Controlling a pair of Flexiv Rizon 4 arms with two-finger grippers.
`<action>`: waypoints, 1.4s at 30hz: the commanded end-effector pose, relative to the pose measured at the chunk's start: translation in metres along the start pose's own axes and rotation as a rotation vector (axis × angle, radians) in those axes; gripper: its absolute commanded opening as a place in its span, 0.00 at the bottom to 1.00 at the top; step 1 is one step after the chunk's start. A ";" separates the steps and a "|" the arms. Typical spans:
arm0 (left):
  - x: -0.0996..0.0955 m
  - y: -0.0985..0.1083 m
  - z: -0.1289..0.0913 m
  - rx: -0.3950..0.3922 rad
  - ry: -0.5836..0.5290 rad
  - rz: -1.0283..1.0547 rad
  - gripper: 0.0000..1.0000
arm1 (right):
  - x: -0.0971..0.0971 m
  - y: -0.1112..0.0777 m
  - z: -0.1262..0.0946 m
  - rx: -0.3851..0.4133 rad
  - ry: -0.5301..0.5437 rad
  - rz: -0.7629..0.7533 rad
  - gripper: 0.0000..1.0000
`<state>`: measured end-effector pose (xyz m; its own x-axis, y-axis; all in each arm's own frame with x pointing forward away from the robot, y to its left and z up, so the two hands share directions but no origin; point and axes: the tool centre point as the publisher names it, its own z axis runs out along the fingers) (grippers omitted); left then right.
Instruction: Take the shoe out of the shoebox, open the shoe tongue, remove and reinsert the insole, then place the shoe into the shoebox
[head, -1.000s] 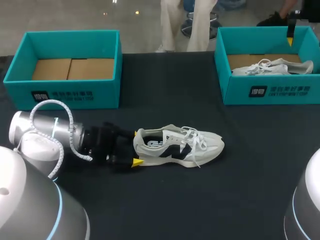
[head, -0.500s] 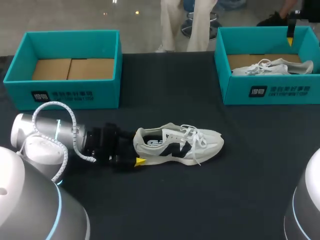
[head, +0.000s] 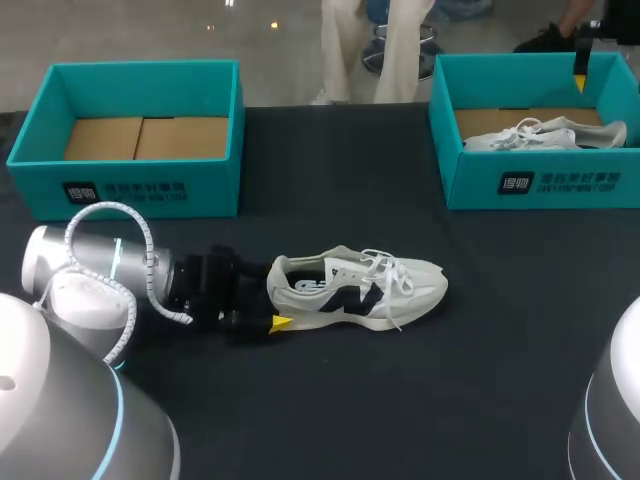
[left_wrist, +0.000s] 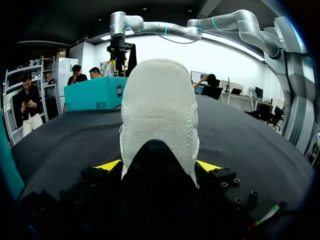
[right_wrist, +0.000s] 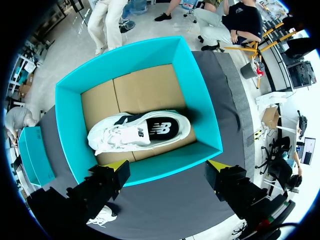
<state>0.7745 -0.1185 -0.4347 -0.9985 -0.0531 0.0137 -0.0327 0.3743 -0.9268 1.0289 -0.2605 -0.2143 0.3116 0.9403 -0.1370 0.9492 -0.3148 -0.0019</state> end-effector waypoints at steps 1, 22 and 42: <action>0.001 0.005 0.003 -0.003 0.000 -0.001 0.00 | 0.000 0.001 0.000 0.001 0.000 0.001 1.00; 0.001 0.005 0.003 -0.003 0.000 -0.001 0.00 | 0.090 -0.159 0.009 0.023 0.102 0.050 1.00; 0.001 0.005 0.003 -0.003 0.000 -0.001 0.00 | 0.172 -0.218 0.002 0.016 -0.034 -0.018 1.00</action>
<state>0.7743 -0.1185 -0.4349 -0.9985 -0.0531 0.0137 -0.0326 0.3747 -0.9266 0.8699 -0.0325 -0.2384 0.2933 0.9424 -0.1607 0.9544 -0.2985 -0.0081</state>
